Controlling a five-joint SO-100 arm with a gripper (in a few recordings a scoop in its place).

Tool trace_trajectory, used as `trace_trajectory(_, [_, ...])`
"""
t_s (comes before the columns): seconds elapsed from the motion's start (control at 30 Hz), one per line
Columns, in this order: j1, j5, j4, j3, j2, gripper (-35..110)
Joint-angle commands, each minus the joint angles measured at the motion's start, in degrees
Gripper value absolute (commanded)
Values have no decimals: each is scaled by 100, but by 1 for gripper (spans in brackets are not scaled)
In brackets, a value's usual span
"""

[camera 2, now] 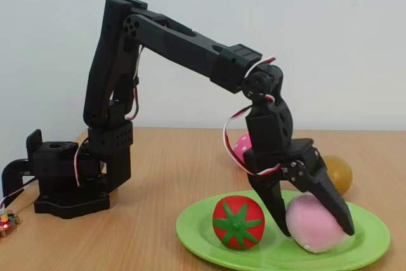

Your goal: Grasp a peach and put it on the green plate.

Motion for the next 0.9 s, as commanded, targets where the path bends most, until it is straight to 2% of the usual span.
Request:
trace_trajectory(0.0, [-9, 44, 53, 9, 229, 43])
trace_trajectory(0.87, [-694, 272, 114, 958, 1723, 45])
